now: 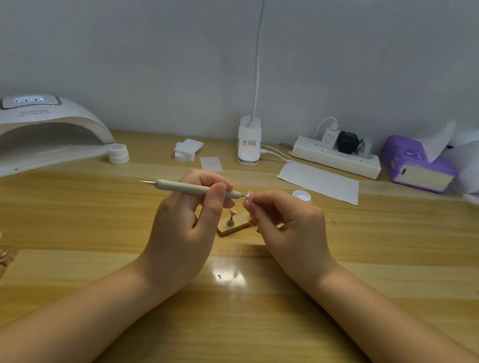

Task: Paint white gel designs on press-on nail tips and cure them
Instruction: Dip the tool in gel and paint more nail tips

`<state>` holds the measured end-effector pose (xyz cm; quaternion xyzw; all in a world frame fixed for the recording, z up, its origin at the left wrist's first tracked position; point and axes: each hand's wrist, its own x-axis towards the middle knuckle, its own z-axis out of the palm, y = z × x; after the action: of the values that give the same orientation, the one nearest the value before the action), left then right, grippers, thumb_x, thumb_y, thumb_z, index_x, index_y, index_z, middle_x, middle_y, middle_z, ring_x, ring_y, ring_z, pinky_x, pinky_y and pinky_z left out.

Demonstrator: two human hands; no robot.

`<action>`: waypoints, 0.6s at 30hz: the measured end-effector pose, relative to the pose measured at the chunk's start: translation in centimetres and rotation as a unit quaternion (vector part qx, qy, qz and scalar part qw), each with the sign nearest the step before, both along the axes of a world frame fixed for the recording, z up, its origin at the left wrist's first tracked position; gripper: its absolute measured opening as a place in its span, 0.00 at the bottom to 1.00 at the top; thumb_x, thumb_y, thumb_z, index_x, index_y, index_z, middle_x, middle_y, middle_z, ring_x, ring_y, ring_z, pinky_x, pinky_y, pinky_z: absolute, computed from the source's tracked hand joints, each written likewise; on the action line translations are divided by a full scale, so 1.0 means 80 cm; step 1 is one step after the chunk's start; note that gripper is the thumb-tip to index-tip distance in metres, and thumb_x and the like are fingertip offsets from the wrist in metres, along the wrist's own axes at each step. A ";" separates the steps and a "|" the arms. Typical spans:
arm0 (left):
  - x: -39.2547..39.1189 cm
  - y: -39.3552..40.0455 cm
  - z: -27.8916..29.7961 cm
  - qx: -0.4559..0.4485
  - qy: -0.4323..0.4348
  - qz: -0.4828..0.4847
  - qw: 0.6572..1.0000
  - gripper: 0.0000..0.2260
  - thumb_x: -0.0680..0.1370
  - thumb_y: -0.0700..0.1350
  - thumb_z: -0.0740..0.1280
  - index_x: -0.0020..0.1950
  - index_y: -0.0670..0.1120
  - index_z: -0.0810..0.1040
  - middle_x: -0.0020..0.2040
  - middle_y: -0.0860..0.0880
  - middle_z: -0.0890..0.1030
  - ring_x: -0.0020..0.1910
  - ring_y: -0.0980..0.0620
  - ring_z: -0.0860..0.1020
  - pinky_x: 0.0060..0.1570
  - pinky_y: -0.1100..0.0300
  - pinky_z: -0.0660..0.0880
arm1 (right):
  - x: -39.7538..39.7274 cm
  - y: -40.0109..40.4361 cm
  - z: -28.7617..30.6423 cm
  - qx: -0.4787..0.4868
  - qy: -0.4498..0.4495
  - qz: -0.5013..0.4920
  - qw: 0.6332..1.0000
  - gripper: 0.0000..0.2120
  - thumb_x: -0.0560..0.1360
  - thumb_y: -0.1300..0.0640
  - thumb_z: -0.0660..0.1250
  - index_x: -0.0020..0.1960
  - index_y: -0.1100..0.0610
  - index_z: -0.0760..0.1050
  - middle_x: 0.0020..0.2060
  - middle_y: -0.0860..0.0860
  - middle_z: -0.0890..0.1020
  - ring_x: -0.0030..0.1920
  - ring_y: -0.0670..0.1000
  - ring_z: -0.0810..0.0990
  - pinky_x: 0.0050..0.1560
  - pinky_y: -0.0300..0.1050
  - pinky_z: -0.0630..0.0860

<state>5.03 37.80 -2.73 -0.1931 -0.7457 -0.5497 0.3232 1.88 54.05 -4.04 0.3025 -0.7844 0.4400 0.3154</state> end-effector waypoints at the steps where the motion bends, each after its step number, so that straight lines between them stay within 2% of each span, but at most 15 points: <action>1: 0.000 0.000 0.000 -0.001 0.000 0.000 1.000 0.05 0.80 0.45 0.59 0.49 0.53 0.74 0.41 0.55 0.81 0.43 0.59 0.82 0.42 0.67 0.77 | 0.000 0.000 0.000 0.001 0.002 -0.001 1.000 0.05 0.74 0.64 0.71 0.49 0.62 0.82 0.38 0.50 0.84 0.37 0.48 0.82 0.38 0.49 0.80; 8: 0.002 0.000 0.003 0.015 0.018 0.002 1.000 0.07 0.80 0.50 0.57 0.50 0.52 0.74 0.42 0.54 0.81 0.43 0.59 0.82 0.44 0.65 0.77 | 0.000 0.001 -0.001 0.005 0.007 -0.002 1.000 0.05 0.74 0.64 0.71 0.50 0.62 0.82 0.39 0.49 0.83 0.37 0.47 0.82 0.38 0.47 0.80; 18: 0.005 0.003 0.009 0.056 0.036 -0.021 0.998 0.07 0.80 0.49 0.58 0.51 0.49 0.74 0.44 0.53 0.81 0.45 0.57 0.82 0.46 0.65 0.76 | 0.000 0.000 -0.001 0.003 0.013 0.000 1.000 0.05 0.74 0.64 0.70 0.50 0.61 0.82 0.39 0.46 0.82 0.37 0.46 0.82 0.39 0.46 0.80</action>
<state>5.46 38.02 -2.03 -0.2098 -0.6976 -0.5899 0.3484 1.86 54.06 -4.11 0.3090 -0.7819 0.4333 0.3247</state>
